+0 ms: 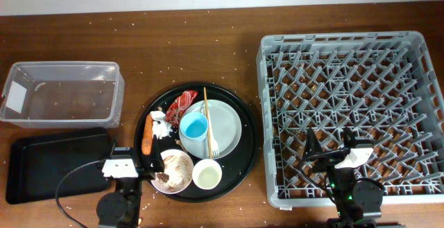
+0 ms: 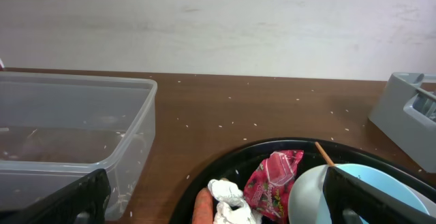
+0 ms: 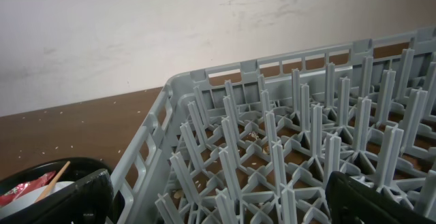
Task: Sort waste into correct bins and load items into the dishwasher rack
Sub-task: 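Move both grippers toward the blue cup on the black tray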
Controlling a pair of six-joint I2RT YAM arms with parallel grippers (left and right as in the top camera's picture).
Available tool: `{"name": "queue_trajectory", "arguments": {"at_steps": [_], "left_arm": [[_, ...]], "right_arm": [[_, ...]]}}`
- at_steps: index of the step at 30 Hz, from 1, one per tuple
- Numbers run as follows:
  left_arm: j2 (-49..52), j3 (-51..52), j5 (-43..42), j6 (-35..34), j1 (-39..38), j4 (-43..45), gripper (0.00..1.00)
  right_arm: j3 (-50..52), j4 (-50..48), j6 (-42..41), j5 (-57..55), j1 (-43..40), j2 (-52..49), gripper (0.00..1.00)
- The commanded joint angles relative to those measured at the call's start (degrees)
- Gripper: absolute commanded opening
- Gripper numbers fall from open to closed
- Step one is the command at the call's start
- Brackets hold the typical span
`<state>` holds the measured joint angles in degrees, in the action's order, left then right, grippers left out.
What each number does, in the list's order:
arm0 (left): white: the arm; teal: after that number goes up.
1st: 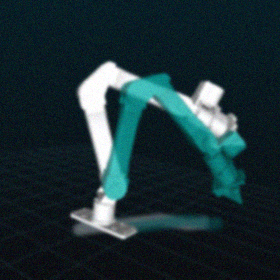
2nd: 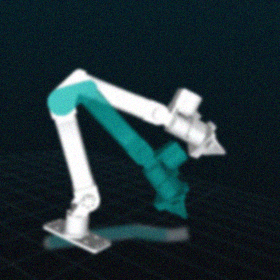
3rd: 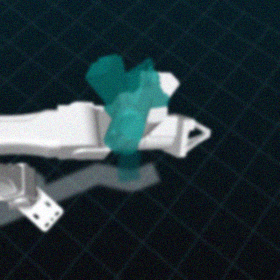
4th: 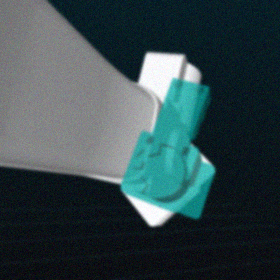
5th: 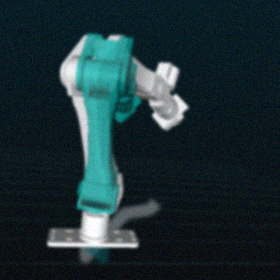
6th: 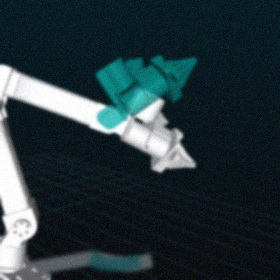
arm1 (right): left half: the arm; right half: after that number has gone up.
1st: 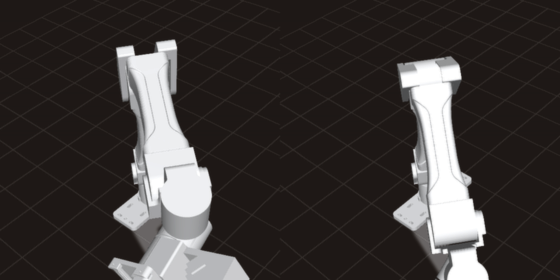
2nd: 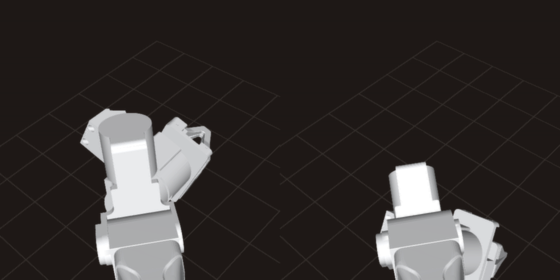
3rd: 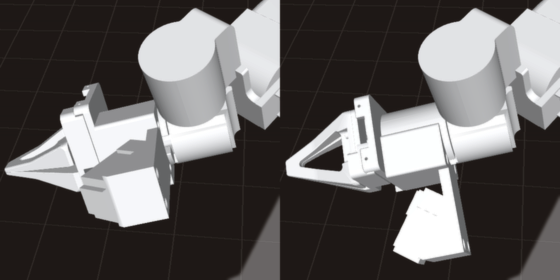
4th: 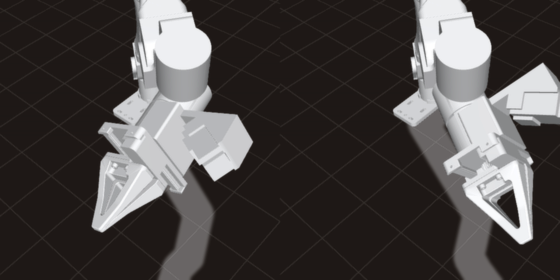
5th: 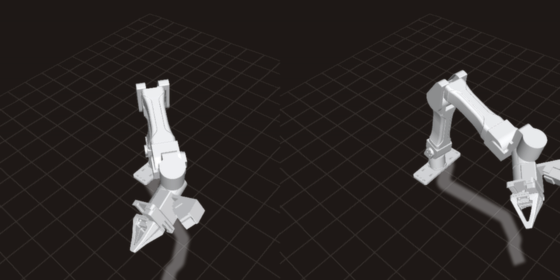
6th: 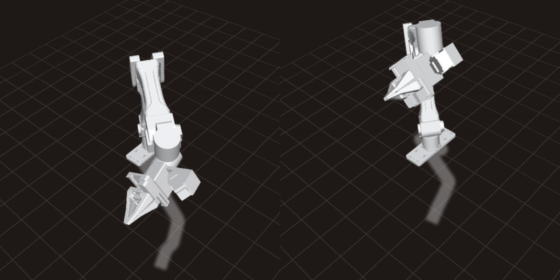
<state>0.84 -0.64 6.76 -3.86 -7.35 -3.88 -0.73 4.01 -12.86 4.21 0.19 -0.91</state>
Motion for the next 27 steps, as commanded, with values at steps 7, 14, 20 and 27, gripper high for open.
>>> {"name": "queue_trajectory", "arguments": {"at_steps": [7,14,20,27], "left_arm": [[-0.5,0.1,-8.4,1.1,4.5,-0.6,0.99],[-0.5,0.1,-8.6,1.1,4.5,-0.1,0.99],[-0.5,-5.1,-21.3,1.1,4.5,11.3,0.99],[12.2,-34.8,-22.3,1.1,4.5,-17.7,0.99]], "right_arm": [[0.4,0.3,-0.9,-7.5,-2.5,0.5,0.98],[0.4,0.3,-1.0,-7.4,-2.5,0.5,0.99],[-5.2,-9.4,-1.1,15.1,-2.5,0.5,0.99],[-37.5,24.0,-1.0,16.6,-2.5,-6.7,0.98]]}}
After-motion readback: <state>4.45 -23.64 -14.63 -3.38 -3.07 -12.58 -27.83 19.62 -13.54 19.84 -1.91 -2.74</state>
